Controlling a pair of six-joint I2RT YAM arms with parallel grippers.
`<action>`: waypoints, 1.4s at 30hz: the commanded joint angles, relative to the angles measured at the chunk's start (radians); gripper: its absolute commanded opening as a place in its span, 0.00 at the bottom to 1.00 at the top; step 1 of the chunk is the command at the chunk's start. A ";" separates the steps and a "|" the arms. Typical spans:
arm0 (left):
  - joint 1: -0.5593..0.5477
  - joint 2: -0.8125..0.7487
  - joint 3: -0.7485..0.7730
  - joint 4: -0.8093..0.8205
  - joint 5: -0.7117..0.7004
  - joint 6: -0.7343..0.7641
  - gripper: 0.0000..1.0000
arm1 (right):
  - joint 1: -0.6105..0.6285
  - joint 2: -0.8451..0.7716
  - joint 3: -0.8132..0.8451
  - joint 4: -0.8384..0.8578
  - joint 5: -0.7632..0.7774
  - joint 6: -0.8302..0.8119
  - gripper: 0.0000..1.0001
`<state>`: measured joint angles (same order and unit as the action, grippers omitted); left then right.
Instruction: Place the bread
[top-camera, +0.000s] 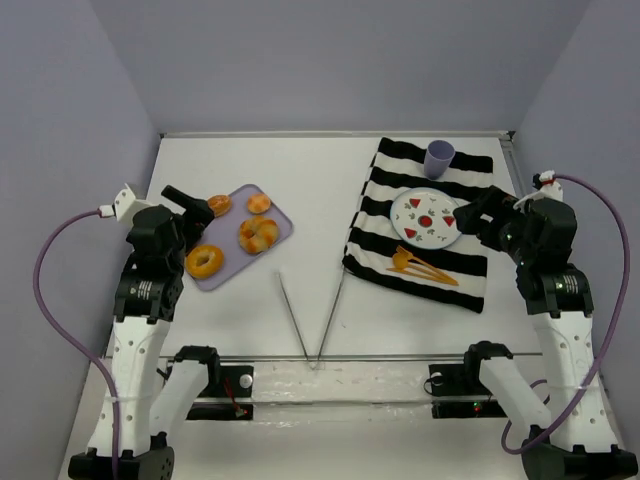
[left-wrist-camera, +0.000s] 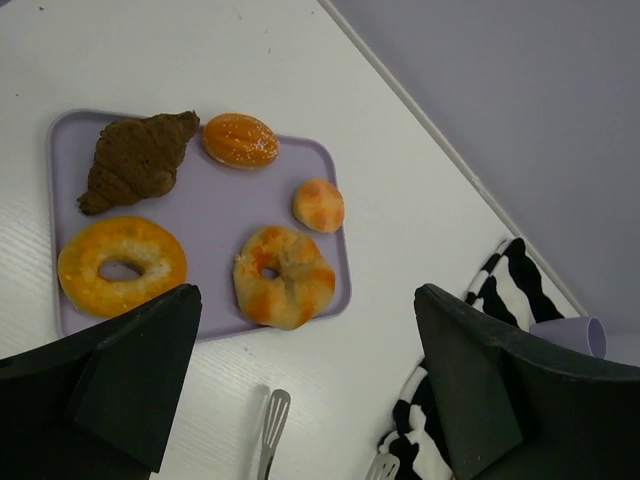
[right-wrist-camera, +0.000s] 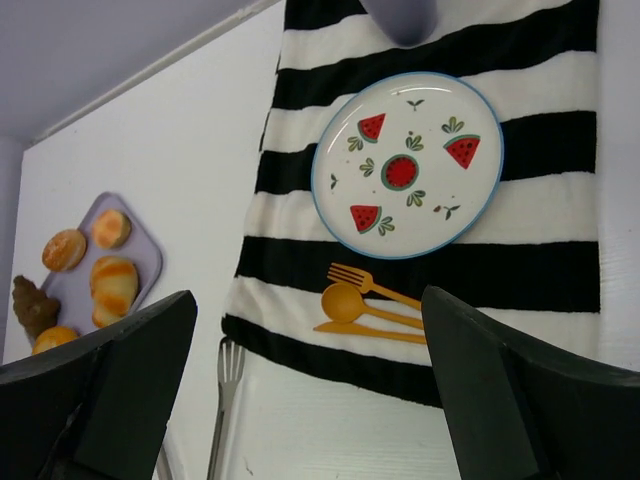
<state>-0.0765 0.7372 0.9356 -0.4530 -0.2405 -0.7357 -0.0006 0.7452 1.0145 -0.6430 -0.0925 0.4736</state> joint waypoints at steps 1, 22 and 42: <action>0.006 -0.050 0.014 -0.006 -0.025 0.004 0.99 | -0.004 -0.026 0.004 0.013 -0.160 -0.096 1.00; 0.006 -0.084 -0.034 0.030 0.050 0.035 0.99 | 1.121 0.564 0.094 -0.133 0.437 0.187 1.00; -0.011 -0.073 -0.093 0.077 0.069 0.022 0.99 | 1.369 1.062 0.279 0.045 0.470 0.396 1.00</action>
<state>-0.0837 0.6476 0.8577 -0.4282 -0.1730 -0.7143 1.3636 1.8275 1.2987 -0.7128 0.4034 0.9146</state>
